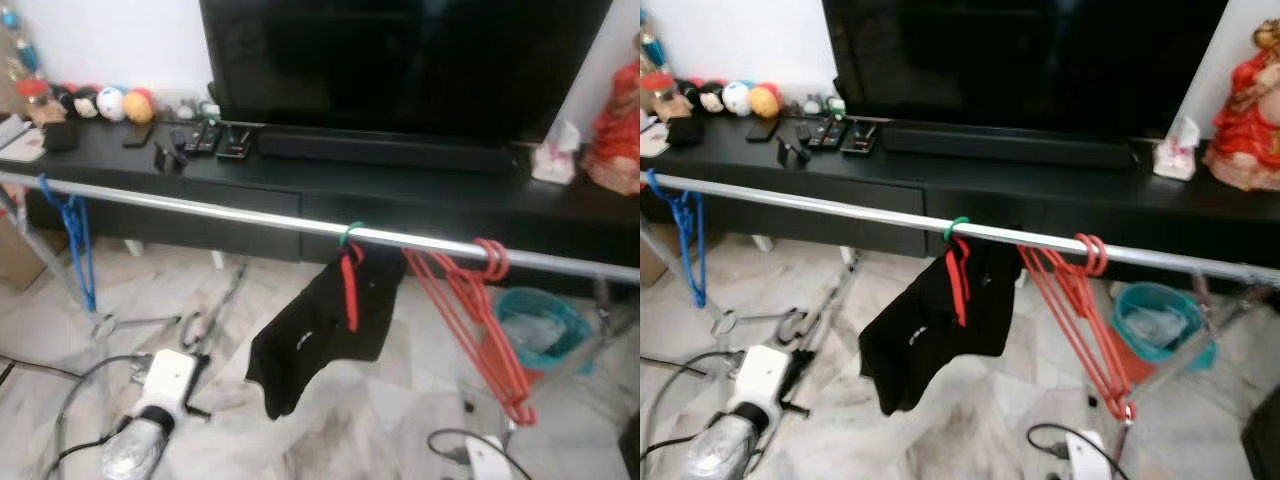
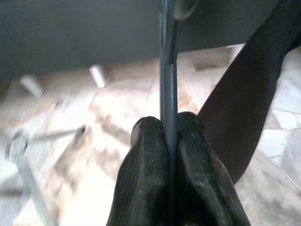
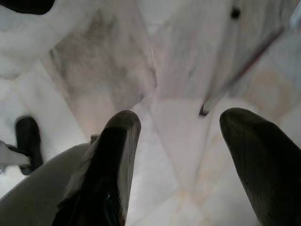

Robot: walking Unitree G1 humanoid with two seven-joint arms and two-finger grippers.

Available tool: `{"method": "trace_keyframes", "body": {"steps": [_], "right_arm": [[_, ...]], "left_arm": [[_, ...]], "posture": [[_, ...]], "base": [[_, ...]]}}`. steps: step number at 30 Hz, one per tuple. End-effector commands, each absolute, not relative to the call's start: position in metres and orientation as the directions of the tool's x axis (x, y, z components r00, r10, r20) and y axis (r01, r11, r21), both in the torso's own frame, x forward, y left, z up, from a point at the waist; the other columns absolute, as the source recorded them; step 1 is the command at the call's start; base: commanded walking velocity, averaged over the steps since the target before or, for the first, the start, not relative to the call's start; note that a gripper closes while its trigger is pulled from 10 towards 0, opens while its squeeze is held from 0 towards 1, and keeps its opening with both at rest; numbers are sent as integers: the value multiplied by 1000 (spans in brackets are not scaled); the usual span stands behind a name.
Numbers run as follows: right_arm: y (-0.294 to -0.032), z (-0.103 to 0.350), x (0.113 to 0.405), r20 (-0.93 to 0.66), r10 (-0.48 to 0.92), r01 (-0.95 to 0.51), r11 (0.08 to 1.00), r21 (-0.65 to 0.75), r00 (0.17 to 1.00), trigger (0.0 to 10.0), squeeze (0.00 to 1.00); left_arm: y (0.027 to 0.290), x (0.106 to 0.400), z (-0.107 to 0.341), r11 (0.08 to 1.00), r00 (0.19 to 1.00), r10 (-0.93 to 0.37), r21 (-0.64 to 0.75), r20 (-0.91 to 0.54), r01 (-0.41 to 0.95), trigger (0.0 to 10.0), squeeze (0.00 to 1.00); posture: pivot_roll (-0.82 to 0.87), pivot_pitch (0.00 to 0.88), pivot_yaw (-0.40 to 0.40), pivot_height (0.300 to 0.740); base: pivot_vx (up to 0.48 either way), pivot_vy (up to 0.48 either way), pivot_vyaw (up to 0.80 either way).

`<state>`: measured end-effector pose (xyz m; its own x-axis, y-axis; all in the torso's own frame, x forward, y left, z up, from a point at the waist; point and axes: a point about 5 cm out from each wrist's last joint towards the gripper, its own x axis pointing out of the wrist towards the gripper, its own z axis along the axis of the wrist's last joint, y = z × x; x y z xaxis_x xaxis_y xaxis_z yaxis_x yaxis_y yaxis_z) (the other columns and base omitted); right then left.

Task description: Hang hanger

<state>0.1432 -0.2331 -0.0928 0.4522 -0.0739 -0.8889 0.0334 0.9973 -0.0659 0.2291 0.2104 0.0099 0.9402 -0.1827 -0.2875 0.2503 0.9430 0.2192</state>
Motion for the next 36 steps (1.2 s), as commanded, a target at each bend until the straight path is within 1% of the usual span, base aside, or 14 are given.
{"method": "trace_keyframes", "body": {"steps": [1,6,8,14,21,25,31,36], "right_arm": [[-227,-91,152,-880,-55,19,998,-52,472,10000,0],[-227,-91,152,-879,-51,14,999,-51,475,10000,0],[-227,-90,153,-877,-51,18,999,-48,478,10000,0],[-226,-91,152,-879,-58,26,998,-52,474,10000,0],[-226,-91,152,-882,-58,29,998,-51,468,10000,0],[-226,-91,152,-885,-56,25,998,-49,463,10000,0],[-226,-91,152,-882,-53,27,999,-46,468,10000,0],[-226,-91,152,-884,-50,23,999,-44,466,10000,0]], "left_arm": [[223,225,9,954,947,-116,232,-299,190,10000,0],[219,247,35,967,979,-106,212,-176,143,10000,0],[216,257,45,967,983,-118,209,-139,145,10000,0],[210,273,62,959,982,-169,217,-84,184,10000,0],[205,278,69,949,970,-229,200,-86,242,10000,0],[203,280,72,947,967,-242,199,-76,253,10000,0],[205,283,77,944,966,-250,207,-69,259,10000,0],[208,280,72,937,959,-260,212,-115,279,10000,0]], "posture": [[94,0,-38,740],[85,0,-34,740],[83,0,-32,740],[79,0,-28,740],[76,0,-26,740],[74,0,-26,740],[77,0,-24,740],[78,0,-25,740]], "base": [[0,0,0],[0,0,0],[0,0,0],[0,0,0],[0,0,0],[247,0,-752],[269,0,0],[268,0,0]]}}
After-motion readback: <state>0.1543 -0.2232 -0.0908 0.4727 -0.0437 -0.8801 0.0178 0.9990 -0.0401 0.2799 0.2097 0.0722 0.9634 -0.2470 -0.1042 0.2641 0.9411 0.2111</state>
